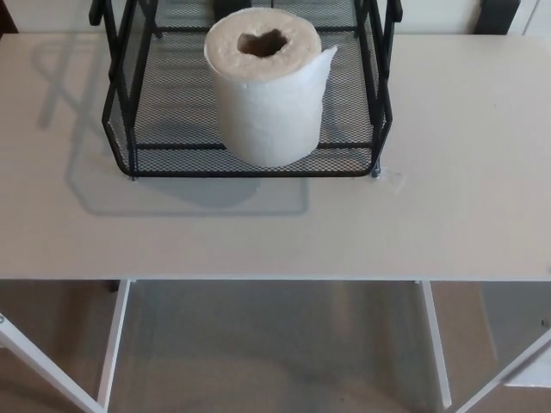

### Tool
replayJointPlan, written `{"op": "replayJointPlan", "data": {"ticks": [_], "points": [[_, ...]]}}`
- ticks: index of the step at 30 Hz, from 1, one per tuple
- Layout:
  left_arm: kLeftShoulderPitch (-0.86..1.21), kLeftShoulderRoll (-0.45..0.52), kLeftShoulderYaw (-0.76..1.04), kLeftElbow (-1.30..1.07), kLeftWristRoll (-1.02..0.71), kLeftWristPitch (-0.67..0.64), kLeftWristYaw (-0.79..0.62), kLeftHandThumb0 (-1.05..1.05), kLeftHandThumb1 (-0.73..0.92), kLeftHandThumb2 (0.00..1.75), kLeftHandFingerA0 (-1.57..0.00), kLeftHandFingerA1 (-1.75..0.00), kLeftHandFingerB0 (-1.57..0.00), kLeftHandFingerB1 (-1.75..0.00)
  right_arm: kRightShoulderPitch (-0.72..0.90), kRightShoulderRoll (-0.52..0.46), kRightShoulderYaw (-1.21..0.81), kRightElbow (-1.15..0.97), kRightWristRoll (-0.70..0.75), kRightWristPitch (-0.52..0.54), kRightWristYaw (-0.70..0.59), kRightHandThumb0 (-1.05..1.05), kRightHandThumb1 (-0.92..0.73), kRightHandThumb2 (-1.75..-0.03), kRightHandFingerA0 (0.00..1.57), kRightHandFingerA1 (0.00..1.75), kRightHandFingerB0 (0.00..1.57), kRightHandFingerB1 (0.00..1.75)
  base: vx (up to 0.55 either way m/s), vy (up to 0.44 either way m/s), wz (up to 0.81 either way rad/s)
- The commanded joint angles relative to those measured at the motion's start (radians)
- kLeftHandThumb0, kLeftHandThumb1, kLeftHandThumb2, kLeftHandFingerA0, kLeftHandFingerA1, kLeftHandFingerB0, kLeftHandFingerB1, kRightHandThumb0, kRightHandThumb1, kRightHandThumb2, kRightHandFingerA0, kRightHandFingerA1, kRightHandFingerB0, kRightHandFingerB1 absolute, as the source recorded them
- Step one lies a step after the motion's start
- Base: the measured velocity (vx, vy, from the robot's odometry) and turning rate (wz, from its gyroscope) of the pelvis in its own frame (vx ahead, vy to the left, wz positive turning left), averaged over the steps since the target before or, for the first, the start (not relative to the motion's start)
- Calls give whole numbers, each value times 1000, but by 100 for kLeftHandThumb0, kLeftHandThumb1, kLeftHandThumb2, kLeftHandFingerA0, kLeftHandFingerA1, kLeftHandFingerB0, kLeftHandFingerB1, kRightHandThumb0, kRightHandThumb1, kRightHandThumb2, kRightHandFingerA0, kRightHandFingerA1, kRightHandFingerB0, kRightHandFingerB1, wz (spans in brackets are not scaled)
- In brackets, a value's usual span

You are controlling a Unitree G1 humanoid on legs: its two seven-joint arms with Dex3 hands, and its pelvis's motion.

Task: The robot walks towards a desk on which a file tray is kept in the middle and a toilet paper roll is kept on its right. The robot uses its right hand to hook on finger in the gap of the roll and grabs it, lifts it and places it on the tray.

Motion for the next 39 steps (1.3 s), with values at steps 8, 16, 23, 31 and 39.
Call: {"op": "replayJointPlan", "data": {"ticks": [8,16,23,31,39], "points": [[30,24,13,3,16,-4,66,-50,79,63,-50,-56,-46,-50,299,409,-507,82,219,417,-527,-64,-72,-74,75,111,0,77,0,0,0],[41,17,24,-40,-3,26,56,-51,77,62,-44,-57,-41,-48,661,223,128,108,-287,-99,-659,-67,-46,-62,119,87,40,72,0,0,0],[42,19,24,-42,-3,27,56,-51,77,62,-44,-57,-41,-48,681,201,180,109,-247,-81,-698,-67,-46,-62,119,87,40,72,0,0,0],[32,16,23,-43,-6,30,59,-51,77,62,-44,-57,-41,-48,681,172,228,112,-210,-63,-732,-67,-46,-62,119,87,40,72,0,0,0],[30,20,24,-49,-7,34,59,-51,77,62,-44,-57,-41,-48,688,154,270,121,-175,-55,-769,-67,-46,-62,119,87,40,72,0,0,0]]}}
